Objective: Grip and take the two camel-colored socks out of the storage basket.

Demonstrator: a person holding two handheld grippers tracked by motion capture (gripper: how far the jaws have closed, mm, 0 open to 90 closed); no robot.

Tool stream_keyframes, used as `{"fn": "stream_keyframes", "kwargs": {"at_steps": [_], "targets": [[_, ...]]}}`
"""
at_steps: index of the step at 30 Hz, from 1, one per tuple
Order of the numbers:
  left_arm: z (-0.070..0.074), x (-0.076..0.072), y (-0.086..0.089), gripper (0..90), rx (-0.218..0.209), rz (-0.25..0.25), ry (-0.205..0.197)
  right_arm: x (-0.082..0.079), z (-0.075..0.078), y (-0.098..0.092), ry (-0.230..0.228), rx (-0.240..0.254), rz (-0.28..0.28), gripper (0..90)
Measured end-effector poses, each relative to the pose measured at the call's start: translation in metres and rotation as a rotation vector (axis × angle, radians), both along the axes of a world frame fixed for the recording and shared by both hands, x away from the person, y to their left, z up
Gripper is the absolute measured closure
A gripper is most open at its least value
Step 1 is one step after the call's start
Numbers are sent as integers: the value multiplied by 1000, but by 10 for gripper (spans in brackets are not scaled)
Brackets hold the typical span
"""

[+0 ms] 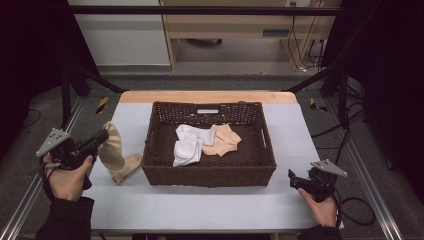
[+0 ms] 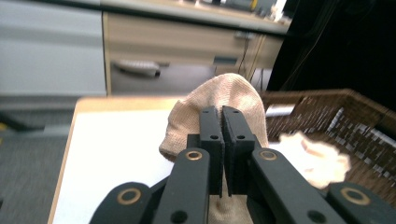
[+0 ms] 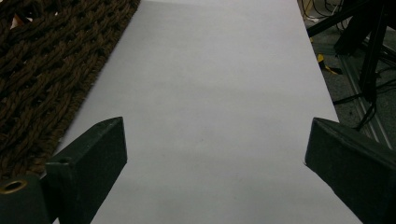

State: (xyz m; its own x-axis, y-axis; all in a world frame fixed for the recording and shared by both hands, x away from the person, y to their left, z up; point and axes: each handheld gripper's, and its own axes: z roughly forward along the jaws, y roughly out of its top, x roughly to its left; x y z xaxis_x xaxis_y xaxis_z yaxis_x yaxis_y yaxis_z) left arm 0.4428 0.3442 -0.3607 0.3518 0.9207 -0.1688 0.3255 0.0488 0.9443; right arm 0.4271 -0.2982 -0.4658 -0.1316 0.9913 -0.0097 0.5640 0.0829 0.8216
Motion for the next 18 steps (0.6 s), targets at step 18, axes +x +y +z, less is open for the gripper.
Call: {"fn": "stream_keyframes", "kwargs": {"at_steps": [18], "targets": [[-87, 35, -18, 847, 199, -6, 274, 0, 0, 1, 1, -5, 8, 59]]}}
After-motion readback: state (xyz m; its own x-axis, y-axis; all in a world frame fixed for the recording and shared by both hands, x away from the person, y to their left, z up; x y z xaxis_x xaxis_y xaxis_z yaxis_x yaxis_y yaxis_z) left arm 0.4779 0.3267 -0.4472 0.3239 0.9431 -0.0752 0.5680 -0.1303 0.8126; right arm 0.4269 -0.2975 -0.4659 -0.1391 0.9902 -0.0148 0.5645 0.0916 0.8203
